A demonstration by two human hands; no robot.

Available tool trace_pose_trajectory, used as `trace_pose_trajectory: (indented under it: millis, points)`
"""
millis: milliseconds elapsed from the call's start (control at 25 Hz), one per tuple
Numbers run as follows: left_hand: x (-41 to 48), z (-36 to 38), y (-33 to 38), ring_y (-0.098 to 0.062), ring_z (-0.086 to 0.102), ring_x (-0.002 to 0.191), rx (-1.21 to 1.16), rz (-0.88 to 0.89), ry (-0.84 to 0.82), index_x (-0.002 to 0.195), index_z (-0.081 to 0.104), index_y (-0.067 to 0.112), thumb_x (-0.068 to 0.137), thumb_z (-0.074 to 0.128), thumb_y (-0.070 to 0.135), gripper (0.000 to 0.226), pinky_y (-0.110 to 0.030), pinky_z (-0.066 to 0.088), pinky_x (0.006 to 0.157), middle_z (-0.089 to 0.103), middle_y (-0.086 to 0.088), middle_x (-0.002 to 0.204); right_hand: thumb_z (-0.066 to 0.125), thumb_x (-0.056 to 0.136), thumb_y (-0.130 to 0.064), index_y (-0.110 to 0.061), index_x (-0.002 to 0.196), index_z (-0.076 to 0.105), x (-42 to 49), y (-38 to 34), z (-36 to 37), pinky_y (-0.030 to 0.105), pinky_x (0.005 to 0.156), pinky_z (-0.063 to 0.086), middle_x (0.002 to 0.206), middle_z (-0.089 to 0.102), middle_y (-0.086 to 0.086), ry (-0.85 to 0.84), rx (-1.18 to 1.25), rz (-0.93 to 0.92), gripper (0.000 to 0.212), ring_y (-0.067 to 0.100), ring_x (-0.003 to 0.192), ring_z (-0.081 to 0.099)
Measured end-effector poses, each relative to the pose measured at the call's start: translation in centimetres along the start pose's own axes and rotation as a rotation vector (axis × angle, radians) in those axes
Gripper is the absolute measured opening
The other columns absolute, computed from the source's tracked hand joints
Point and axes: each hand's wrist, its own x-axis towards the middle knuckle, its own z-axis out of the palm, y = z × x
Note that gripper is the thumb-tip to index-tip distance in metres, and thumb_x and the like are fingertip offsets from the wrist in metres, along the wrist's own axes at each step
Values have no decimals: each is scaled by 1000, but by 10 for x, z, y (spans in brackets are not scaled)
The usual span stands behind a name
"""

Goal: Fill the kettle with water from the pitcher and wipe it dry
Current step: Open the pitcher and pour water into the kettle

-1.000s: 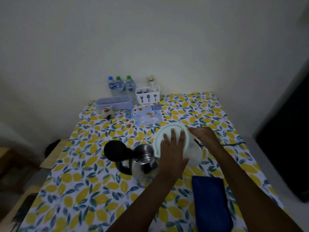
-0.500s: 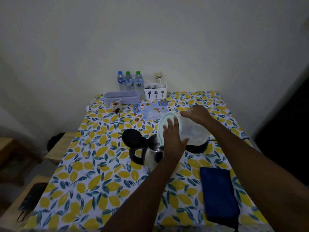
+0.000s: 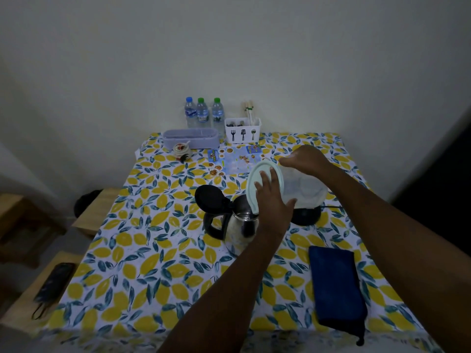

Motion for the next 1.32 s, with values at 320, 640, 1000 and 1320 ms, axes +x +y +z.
trace_pose_trajectory:
  millis: [320,640,1000,1320]
  points:
    - [-5,-2,4,-37,-1,147,-8,11,31,151,-3,19,86,67,34,96,-49,13,120,-2,-9,162,61,74,-47,-21,41,30,-5,-5,-9,32,50,23,45,26,-2,1,-10,-40,52,16,43,27]
    - [-4,-7,5,-38,-1,147,-38,19,6,151,-3,20,85,69,30,98,-48,11,119,-2,-8,162,62,73,-48,-19,44,30,-8,-6,-12,30,48,22,46,26,-1,7,14,11,52,16,42,27]
    - [-2,-11,0,-36,-1,147,-31,42,-12,151,-2,19,85,69,31,98,-48,11,119,-1,-8,162,62,72,-48,-19,44,32,-12,-9,-11,30,48,23,46,29,-1,19,33,34,51,17,44,30]
    - [-2,-10,-9,-37,0,147,24,63,-35,150,-3,20,83,71,32,101,-54,19,118,-1,-7,162,61,78,-49,-17,46,32,-17,1,-1,30,47,23,47,30,0,50,99,36,54,16,44,32]
